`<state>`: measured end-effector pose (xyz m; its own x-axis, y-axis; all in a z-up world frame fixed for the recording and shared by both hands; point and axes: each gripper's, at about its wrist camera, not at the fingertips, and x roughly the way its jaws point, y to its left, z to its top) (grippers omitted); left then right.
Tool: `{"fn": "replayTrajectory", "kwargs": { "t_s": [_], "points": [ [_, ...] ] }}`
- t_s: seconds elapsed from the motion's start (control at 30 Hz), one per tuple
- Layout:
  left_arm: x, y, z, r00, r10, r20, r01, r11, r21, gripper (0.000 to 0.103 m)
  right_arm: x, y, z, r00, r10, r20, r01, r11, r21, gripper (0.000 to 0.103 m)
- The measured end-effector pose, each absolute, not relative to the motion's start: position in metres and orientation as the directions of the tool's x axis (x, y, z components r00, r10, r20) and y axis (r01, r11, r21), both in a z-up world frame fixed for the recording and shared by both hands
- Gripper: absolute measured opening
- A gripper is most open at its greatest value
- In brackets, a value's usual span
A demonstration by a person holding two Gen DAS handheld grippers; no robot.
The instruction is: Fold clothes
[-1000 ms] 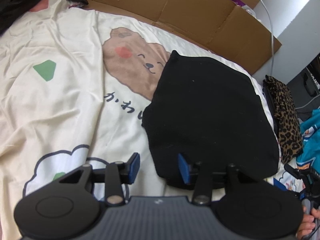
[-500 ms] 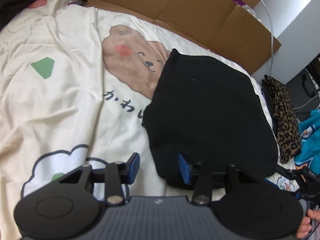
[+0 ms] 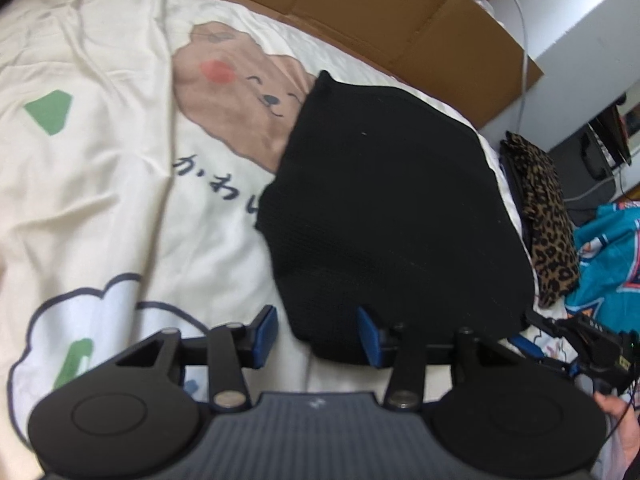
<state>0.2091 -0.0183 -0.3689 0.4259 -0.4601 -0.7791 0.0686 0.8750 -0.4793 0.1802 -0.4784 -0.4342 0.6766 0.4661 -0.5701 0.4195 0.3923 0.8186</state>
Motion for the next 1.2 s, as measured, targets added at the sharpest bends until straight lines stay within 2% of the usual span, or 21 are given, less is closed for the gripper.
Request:
{"fn": "replayTrajectory", "kwargs": {
  "t_s": [0.13, 0.37, 0.4, 0.43, 0.53, 0.63, 0.73, 0.9, 1.03, 1.2],
  "points": [
    [0.21, -0.019, -0.37, 0.429, -0.491, -0.758, 0.08, 0.856, -0.51, 0.047, 0.178, -0.485, -0.43, 0.714, 0.399, -0.575, 0.438, 0.386, 0.812, 0.041],
    [0.215, -0.014, -0.375, 0.43, -0.503, -0.75, 0.048, 0.842, -0.538, 0.047, 0.18, -0.486, -0.432, 0.727, 0.385, -0.568, 0.438, 0.378, 0.816, 0.041],
    [0.215, -0.014, -0.376, 0.429, -0.505, -0.749, 0.047, 0.841, -0.54, 0.047, 0.18, -0.486, -0.432, 0.726, 0.385, -0.569, 0.436, 0.382, 0.815, 0.036],
    [0.215, -0.014, -0.375, 0.427, -0.505, -0.75, 0.049, 0.841, -0.538, 0.047, 0.179, -0.487, -0.431, 0.722, 0.38, -0.578, 0.442, 0.389, 0.808, 0.019],
    [0.214, -0.015, -0.375, 0.422, -0.505, -0.753, 0.056, 0.843, -0.535, 0.047, 0.177, -0.487, -0.426, 0.727, 0.366, -0.58, 0.437, 0.406, 0.803, 0.011],
    [0.213, -0.015, -0.375, 0.42, -0.506, -0.753, 0.058, 0.843, -0.535, 0.047, 0.172, -0.486, -0.417, 0.748, 0.353, -0.562, 0.413, 0.415, 0.811, 0.008],
    [0.212, -0.015, -0.375, 0.42, -0.505, -0.754, 0.058, 0.844, -0.533, 0.047, 0.169, -0.485, -0.409, 0.763, 0.354, -0.542, 0.39, 0.417, 0.821, 0.008],
    [0.206, -0.011, -0.373, 0.42, -0.511, -0.75, 0.063, 0.841, -0.538, 0.047, 0.168, -0.486, -0.423, 0.751, 0.377, -0.543, 0.406, 0.384, 0.829, 0.013],
    [0.203, -0.01, -0.373, 0.419, -0.515, -0.748, 0.061, 0.838, -0.543, 0.047, 0.173, -0.485, -0.436, 0.736, 0.409, -0.54, 0.416, 0.357, 0.836, 0.031],
    [0.201, -0.011, -0.376, 0.412, -0.529, -0.742, 0.067, 0.83, -0.554, 0.048, 0.187, -0.483, -0.44, 0.727, 0.416, -0.546, 0.398, 0.392, 0.829, 0.033]
  ]
}}
